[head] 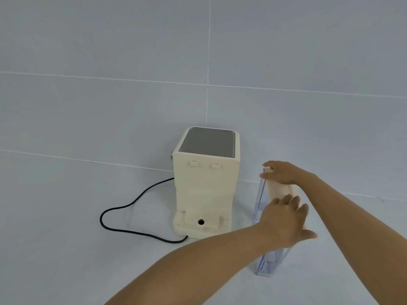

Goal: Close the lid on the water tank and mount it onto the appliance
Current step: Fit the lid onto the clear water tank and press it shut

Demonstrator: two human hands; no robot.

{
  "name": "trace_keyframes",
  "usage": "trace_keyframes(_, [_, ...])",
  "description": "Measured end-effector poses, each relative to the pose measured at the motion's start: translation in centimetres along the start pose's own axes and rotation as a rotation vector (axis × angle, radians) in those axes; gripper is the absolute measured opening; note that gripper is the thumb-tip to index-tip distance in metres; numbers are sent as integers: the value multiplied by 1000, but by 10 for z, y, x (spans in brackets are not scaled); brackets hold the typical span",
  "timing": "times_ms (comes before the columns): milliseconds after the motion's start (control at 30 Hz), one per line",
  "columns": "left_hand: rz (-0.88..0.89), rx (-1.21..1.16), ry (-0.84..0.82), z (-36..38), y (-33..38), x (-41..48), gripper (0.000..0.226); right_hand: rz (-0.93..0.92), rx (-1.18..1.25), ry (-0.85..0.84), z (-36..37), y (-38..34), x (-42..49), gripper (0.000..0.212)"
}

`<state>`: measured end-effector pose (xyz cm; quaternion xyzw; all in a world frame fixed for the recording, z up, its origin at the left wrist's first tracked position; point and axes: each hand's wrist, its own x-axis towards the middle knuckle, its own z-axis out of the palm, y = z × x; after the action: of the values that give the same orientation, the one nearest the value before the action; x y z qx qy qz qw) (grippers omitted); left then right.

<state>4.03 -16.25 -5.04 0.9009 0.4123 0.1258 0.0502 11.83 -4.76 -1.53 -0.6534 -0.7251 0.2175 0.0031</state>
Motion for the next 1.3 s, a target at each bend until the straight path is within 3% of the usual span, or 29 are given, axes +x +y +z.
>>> trace_keyframes(267, [-71, 81, -6, 6, 5, 2, 43, 12, -9, 59, 8, 3, 4, 54])
trace_keyframes(467, [-6, 102, 10, 6, -4, -5, 41, 77, 27, 107, 10, 7, 1, 50])
trace_keyframes(733, [65, 47, 38, 6, -24, -22, 45, 210, -126, 233, 14, 28, -18, 43])
trace_keyframes(1300, [-164, 6, -157, -9, -79, -23, 79, 321, -247, 273, 20, 53, -76, 40])
